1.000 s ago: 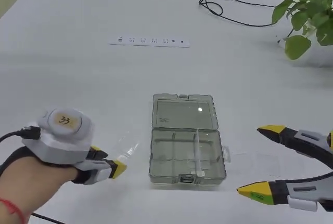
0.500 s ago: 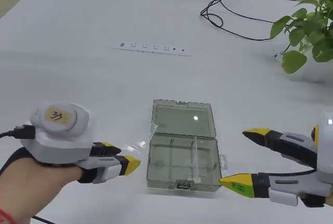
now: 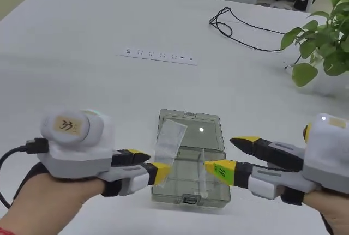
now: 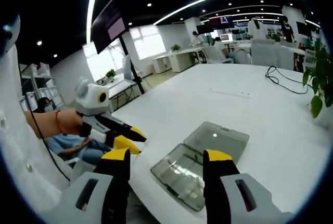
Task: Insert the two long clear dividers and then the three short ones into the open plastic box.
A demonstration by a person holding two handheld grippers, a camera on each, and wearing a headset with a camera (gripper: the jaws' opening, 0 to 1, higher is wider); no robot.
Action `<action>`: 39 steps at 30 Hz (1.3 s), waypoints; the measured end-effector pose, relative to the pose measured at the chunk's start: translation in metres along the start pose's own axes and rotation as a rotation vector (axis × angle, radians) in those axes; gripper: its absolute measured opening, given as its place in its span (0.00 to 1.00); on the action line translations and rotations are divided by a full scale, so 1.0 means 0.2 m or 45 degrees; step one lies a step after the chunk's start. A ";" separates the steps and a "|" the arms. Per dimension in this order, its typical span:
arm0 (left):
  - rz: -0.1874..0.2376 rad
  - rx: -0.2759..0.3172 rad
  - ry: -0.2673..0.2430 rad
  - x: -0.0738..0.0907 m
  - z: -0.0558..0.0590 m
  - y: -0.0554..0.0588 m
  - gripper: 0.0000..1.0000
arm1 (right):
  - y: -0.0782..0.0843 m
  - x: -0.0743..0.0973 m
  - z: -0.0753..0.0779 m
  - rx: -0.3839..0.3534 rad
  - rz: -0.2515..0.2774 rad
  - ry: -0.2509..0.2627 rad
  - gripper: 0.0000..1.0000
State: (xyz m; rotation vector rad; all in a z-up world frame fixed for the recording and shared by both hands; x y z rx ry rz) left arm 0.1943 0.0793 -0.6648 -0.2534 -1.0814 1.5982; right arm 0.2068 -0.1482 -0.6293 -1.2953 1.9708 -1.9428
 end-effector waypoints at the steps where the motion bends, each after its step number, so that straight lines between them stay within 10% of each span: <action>1: 0.005 -0.001 0.006 -0.01 0.01 0.00 0.30 | 0.00 -0.01 -0.02 -0.023 0.004 -0.003 0.54; 28: 0.020 -0.122 0.095 -0.08 0.10 -0.06 0.30 | 0.02 -0.12 -0.15 -0.326 -0.054 0.013 0.09; 39: 0.037 -0.127 0.085 -0.09 0.08 -0.06 0.26 | 0.01 -0.13 -0.16 -0.403 -0.083 0.057 0.07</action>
Point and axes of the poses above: the centre of the closed fingertips' face, and the gripper's own axes: x roughly backward along the fingers, z roughly to its right, y roughly out of its underside, the point moved 10 cm from there along x, roughly backward along the fingers, and after that the axes turned 14 degrees about y, right-handed, at the moved point
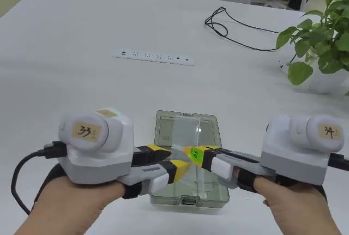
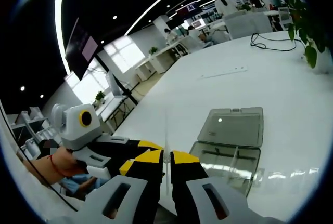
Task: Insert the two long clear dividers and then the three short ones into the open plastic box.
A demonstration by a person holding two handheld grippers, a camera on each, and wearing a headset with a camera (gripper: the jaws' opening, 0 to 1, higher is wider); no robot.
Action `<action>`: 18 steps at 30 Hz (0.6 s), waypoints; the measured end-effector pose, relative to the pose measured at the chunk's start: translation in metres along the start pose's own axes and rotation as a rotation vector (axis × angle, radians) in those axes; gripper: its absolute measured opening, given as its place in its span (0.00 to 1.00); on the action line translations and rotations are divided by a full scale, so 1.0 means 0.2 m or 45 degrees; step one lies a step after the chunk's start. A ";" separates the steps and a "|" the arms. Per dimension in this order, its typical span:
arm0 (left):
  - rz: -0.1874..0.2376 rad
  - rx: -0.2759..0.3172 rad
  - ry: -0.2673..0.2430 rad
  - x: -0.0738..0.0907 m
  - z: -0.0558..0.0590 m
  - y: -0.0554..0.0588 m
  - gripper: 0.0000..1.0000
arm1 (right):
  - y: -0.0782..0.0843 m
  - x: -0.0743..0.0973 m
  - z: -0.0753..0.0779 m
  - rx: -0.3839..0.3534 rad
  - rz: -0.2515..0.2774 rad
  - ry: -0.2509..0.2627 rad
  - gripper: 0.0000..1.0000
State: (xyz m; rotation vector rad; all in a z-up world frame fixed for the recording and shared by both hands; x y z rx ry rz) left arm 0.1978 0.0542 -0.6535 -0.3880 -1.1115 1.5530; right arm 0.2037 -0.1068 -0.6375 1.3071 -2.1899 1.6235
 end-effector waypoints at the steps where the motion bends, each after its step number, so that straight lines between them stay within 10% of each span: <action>1: -0.006 -0.004 0.004 0.00 0.00 0.00 0.27 | 0.00 0.00 0.00 -0.001 -0.003 0.001 0.07; 18: -0.062 -0.082 0.043 0.05 -0.02 0.03 0.35 | -0.03 -0.01 0.00 0.028 -0.038 0.016 0.07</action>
Point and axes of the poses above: the centre of the closed fingertips' face, and the gripper's own axes: x roughly backward along the fingers, z roughly to its right, y roughly out of its underside, the point moved 10 cm from there along x, roughly backward along the fingers, and after that the axes turned 14 degrees about y, right-handed, at the moved point
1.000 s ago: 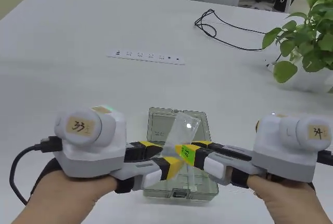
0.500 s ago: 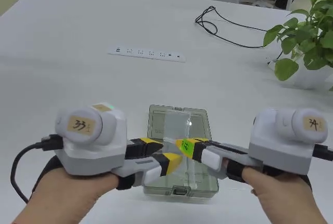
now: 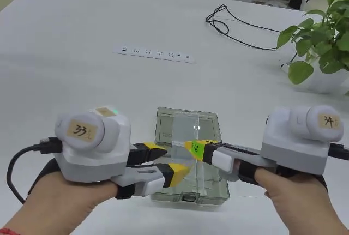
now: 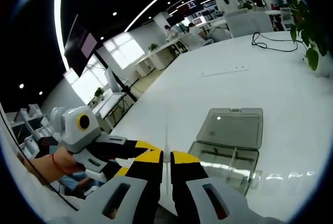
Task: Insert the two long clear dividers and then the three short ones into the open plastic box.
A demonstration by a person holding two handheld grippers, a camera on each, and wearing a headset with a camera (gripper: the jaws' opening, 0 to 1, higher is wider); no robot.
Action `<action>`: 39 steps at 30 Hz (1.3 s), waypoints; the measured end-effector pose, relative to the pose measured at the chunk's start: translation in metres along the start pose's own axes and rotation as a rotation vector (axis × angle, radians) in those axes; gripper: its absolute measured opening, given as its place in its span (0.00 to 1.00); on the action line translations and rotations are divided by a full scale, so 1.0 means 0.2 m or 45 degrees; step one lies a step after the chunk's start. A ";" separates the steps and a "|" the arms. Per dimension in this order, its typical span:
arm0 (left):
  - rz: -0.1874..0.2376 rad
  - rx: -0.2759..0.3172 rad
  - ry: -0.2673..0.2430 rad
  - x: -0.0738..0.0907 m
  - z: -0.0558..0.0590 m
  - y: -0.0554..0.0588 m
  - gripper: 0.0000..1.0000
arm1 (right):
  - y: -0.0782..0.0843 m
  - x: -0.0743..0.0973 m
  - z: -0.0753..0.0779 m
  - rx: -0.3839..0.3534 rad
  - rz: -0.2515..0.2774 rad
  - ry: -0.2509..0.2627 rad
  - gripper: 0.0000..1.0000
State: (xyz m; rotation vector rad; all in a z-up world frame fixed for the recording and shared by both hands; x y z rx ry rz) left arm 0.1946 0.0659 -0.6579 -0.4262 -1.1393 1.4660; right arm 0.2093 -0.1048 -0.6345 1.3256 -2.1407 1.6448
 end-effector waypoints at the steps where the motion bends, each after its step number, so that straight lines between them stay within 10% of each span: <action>1: -0.012 -0.012 0.001 0.01 0.00 0.00 0.35 | 0.00 0.00 0.00 0.006 -0.002 0.009 0.07; 20: -0.097 -0.257 0.069 0.10 -0.06 0.07 0.69 | -0.09 -0.01 0.04 -0.010 -0.071 0.098 0.07; 39: -0.131 -0.312 0.111 0.18 -0.11 0.12 1.00 | -0.11 -0.09 0.02 -0.033 -0.252 0.230 0.07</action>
Point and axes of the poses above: the centre of the closed fingertips' face, and the gripper's own axes: x roughly backward along the fingers, z roughly to its right, y roughly out of its underside, the point moved 10 cm from there along x, roughly backward along the fingers, and after that the axes turned 14 degrees about y, right-handed, at the moved point
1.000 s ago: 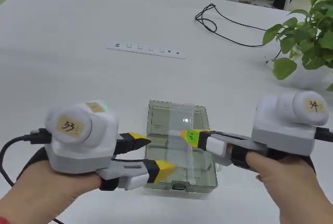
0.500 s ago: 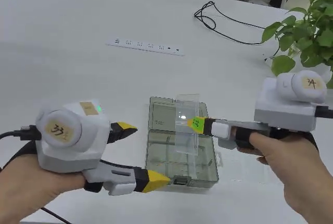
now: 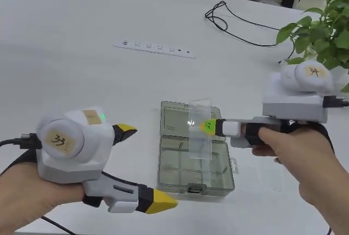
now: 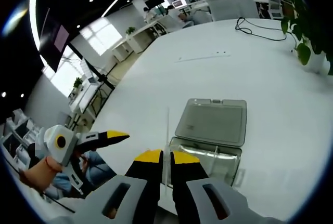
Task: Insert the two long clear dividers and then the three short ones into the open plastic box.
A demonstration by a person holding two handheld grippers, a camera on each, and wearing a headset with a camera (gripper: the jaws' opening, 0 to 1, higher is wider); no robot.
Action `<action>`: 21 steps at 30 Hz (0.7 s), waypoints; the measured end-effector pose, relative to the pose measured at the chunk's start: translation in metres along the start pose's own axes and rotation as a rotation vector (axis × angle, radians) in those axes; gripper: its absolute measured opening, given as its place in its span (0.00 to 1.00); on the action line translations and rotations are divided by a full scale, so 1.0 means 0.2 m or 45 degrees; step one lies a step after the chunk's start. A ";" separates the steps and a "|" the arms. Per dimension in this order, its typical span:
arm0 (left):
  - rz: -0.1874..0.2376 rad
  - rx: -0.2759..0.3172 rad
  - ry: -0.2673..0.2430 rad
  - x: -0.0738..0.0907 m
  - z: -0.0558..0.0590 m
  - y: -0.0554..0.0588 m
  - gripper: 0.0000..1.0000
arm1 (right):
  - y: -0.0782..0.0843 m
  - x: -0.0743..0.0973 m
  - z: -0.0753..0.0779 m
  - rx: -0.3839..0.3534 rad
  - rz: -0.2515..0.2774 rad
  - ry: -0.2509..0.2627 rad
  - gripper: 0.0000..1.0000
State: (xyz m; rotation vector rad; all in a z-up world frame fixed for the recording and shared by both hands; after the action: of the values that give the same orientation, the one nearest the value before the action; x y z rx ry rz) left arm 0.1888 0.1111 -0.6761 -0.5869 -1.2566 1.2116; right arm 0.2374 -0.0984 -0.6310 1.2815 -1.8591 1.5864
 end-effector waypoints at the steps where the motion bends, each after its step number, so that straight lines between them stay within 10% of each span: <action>1: -0.001 -0.001 0.008 0.00 0.00 0.00 1.00 | 0.00 0.00 0.00 -0.012 -0.020 0.015 0.07; 21: -0.007 -0.043 0.098 -0.01 -0.07 0.05 1.00 | 0.10 -0.19 0.06 -0.168 -0.317 0.158 0.07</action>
State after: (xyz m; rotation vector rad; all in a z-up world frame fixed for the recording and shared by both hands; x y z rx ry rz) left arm 0.1984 0.1164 -0.6886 -0.6487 -1.2146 1.1549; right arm 0.2451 -0.0960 -0.6754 1.2702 -1.6294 1.3583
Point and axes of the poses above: the centre of the closed fingertips' face, and the gripper's own axes: x roughly backward along the fingers, z roughly to its right, y roughly out of its underside, the point moved 10 cm from there along x, roughly backward along the fingers, and after that the axes turned 14 degrees about y, right-handed, at the moved point
